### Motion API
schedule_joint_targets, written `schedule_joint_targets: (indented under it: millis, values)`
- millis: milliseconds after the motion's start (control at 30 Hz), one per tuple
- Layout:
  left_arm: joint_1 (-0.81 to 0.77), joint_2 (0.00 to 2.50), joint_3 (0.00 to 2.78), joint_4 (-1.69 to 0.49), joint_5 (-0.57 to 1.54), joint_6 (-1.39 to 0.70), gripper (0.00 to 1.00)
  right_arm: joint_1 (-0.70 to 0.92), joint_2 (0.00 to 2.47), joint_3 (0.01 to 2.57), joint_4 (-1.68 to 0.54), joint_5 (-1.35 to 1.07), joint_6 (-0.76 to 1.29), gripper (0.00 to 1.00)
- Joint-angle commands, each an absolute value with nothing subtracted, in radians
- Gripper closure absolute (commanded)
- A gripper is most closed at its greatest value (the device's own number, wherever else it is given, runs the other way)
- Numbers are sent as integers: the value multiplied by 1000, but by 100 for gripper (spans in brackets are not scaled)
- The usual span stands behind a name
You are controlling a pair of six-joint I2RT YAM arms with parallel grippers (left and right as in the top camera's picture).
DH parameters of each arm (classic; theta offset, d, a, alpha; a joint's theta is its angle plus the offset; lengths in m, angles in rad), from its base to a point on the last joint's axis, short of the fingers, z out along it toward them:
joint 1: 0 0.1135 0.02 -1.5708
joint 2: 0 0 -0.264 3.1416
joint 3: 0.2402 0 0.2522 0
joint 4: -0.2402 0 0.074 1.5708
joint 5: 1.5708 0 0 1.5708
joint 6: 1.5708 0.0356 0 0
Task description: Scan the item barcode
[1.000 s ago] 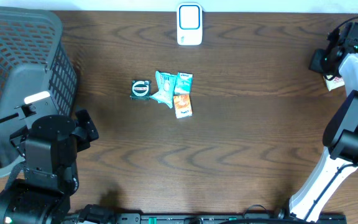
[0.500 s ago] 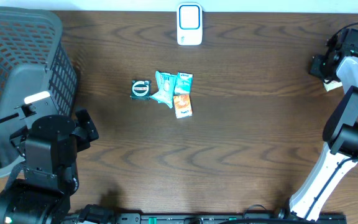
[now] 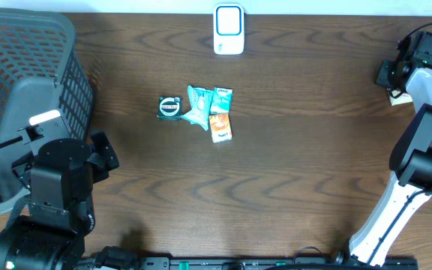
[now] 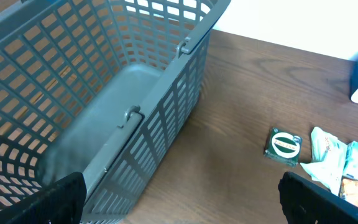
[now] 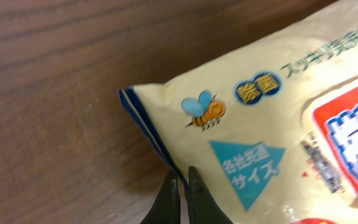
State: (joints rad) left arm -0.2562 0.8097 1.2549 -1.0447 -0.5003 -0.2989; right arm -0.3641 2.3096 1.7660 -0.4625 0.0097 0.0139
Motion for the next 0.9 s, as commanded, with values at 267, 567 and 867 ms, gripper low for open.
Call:
schedule_joint_targets:
  millis: [267, 567, 867]
  values:
    - [-254, 810, 1264, -1047, -509, -301, 2, -367, 2319, 1770, -412, 65, 6, 99]
    - [-254, 810, 1264, -1047, -509, -301, 2, -352, 2251, 1770, -451, -59, 6, 99]
    - [-254, 810, 1264, -1047, -509, -301, 2, -348, 2275, 1770, -533, -101, -69, 99]
